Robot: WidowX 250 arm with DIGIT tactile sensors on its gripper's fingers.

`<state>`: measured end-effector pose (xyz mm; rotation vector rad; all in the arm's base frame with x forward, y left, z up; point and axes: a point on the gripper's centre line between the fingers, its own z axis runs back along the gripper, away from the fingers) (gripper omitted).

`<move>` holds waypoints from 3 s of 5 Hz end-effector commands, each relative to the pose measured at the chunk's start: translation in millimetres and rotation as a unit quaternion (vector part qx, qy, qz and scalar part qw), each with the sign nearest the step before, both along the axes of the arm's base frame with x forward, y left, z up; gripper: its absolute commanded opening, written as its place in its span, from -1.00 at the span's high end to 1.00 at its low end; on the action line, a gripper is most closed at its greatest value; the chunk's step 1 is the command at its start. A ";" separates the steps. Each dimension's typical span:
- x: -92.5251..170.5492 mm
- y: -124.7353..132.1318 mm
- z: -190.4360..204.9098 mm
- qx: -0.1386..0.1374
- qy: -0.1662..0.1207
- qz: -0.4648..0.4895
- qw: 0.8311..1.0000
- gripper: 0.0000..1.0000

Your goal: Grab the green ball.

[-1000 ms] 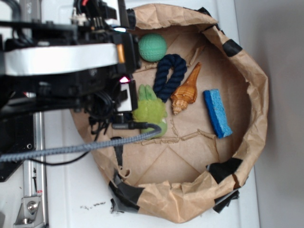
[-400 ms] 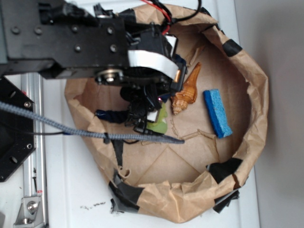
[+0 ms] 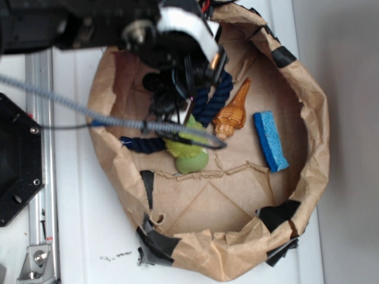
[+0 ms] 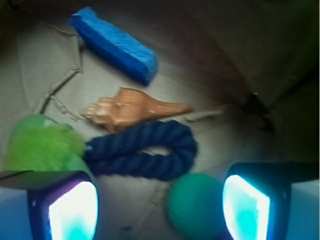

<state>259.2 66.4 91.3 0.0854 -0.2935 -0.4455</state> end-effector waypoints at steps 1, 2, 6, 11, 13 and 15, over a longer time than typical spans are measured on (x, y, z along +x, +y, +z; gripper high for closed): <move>3.4 39.7 14.3 0.051 -0.028 -0.060 0.997 -1.00; 6.8 40.9 17.4 0.048 -0.027 -0.079 0.995 -1.00; 8.7 30.3 -60.6 0.066 0.058 -0.124 0.988 -0.78; 12.3 -19.0 15.2 -0.030 -0.042 -0.078 0.996 1.00; 29.2 -75.0 107.8 -0.083 -0.094 0.013 0.992 1.00; 37.8 -74.2 84.5 -0.078 -0.037 0.103 0.991 1.00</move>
